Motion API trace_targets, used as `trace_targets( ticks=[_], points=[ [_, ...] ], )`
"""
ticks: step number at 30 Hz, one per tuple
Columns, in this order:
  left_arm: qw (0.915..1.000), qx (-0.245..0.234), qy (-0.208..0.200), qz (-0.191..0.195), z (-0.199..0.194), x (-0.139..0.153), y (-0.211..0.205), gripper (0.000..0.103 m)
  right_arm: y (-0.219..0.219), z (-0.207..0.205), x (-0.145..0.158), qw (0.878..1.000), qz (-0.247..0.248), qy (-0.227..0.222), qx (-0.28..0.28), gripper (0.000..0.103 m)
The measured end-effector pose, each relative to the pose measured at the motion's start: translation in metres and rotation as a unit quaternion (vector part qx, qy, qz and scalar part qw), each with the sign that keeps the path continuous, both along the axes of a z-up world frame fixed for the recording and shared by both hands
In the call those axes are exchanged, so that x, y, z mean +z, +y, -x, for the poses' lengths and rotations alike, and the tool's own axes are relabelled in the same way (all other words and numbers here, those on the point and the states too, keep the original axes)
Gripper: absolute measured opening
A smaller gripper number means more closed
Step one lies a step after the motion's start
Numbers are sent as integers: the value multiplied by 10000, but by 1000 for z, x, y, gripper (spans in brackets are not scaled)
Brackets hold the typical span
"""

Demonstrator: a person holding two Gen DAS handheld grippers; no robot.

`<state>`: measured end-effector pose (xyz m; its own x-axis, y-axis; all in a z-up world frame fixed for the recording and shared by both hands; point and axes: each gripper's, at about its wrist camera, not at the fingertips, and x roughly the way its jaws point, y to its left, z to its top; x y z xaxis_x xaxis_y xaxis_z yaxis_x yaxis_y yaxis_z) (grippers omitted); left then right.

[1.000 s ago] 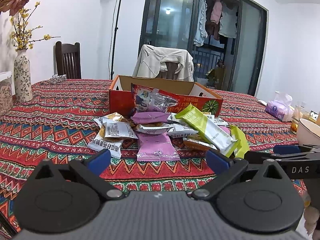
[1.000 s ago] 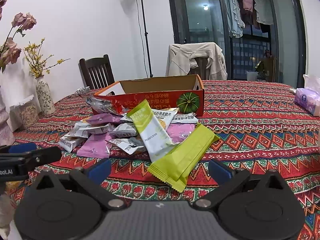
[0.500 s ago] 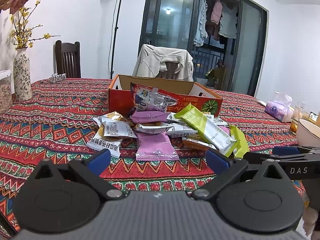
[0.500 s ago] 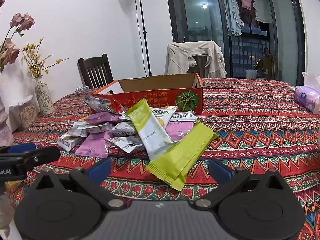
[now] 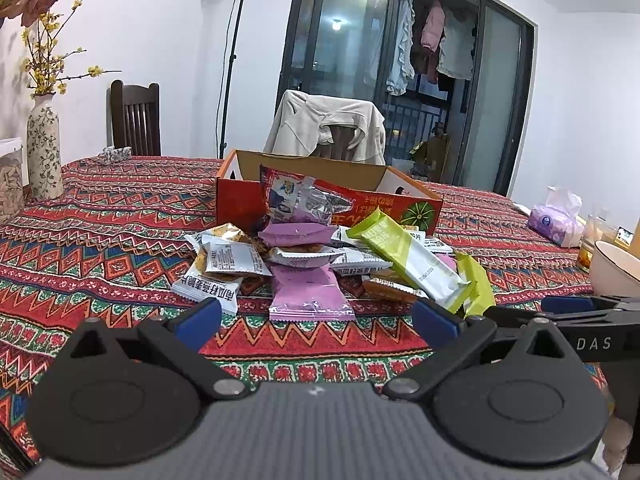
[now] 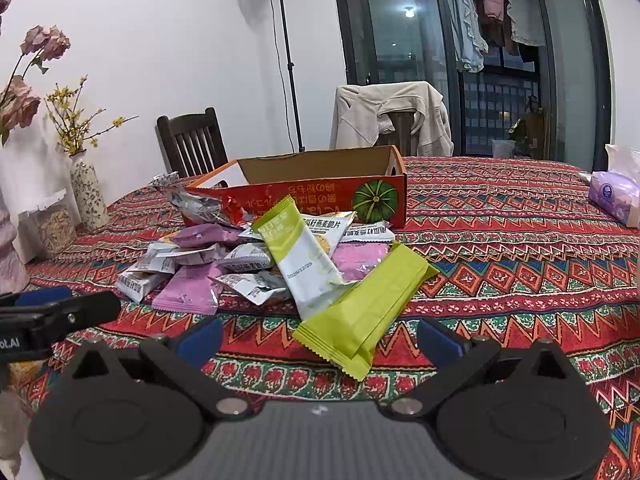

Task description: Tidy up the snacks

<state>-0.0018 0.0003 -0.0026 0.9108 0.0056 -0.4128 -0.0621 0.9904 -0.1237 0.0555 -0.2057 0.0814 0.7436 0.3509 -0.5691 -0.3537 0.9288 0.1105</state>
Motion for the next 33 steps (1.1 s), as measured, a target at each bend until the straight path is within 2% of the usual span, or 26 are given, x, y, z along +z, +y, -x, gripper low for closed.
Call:
trace_targets(
  ticks=[33],
  points=[
    [10000,-31,-7,47,3,0,0,103,1,1,0,10000,19,13,8,103]
  ],
)
